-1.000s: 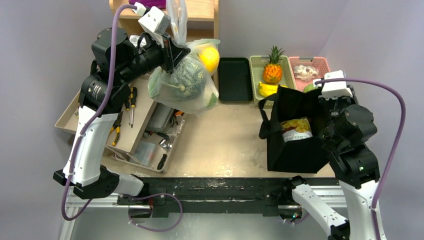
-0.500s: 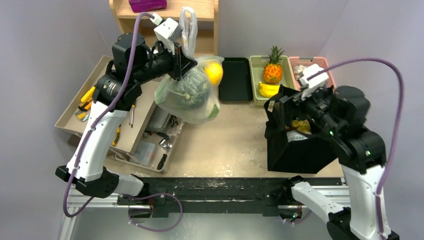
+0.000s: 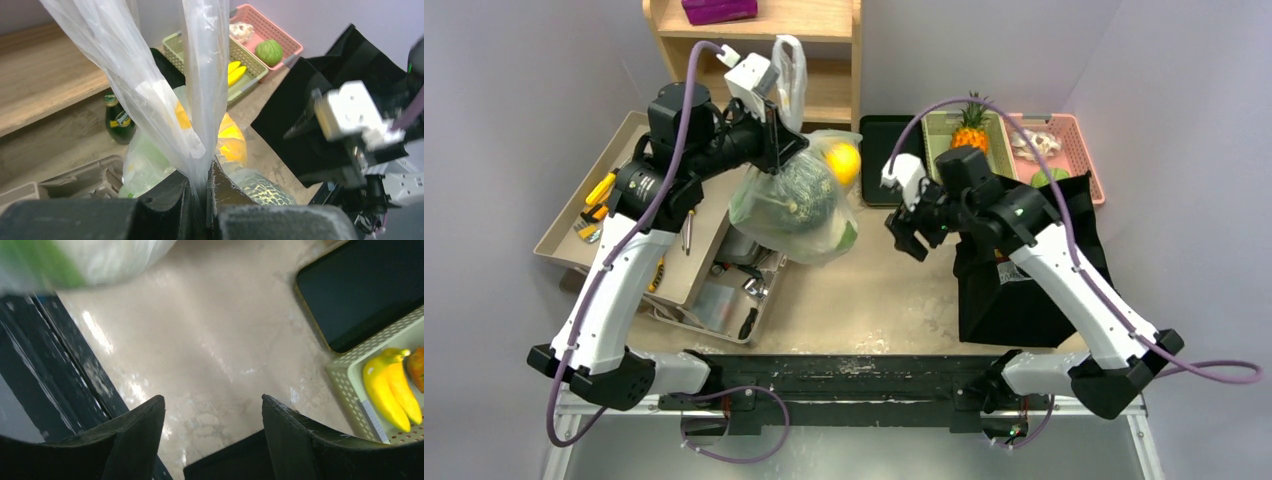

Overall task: Untie the knot of the grocery bags and take out the mixed food
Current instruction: Move the takeout bag to the center of the board, then place the takeout bag at the center of the board.

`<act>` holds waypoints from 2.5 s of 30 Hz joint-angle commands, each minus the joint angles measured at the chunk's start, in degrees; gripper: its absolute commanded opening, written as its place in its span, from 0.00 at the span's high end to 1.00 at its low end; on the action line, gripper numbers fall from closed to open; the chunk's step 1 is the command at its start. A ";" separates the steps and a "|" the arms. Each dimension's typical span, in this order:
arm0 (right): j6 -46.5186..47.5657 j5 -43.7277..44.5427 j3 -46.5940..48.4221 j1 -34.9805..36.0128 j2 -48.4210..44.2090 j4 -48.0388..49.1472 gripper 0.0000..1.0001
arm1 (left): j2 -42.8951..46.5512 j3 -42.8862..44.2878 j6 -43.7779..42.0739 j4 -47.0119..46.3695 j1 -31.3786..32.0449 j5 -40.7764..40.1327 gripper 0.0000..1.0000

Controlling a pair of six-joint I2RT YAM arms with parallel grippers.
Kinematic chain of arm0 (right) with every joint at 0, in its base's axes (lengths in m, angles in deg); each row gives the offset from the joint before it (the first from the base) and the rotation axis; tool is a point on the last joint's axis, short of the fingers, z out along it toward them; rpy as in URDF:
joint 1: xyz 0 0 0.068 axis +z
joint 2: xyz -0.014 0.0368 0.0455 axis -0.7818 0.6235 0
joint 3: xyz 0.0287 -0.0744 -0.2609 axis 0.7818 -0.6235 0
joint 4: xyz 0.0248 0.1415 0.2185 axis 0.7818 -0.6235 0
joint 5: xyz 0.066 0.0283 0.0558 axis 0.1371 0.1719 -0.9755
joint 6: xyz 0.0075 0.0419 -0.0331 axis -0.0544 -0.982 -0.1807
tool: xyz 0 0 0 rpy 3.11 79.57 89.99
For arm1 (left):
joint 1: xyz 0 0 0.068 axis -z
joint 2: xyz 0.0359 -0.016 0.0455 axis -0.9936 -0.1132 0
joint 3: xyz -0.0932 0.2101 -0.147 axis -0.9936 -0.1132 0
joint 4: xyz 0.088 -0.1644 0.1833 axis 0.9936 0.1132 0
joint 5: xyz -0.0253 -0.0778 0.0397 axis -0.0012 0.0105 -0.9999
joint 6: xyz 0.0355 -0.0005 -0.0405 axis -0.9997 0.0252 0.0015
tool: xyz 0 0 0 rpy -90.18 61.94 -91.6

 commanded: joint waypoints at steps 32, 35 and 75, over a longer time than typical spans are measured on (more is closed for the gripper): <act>46.99 36.98 -44.07 -19.86 -7.55 -5.52 0.30 | 5.38 -14.74 -1.48 -18.03 3.37 5.99 1.00; 47.57 34.41 -42.16 -25.15 -6.71 -5.70 0.29 | 1.97 -14.19 -1.20 -19.62 5.96 6.74 1.00; 14.39 -31.25 -20.45 -26.67 -12.61 3.56 0.25 | -2.67 -42.32 -57.52 -11.44 22.73 15.44 0.35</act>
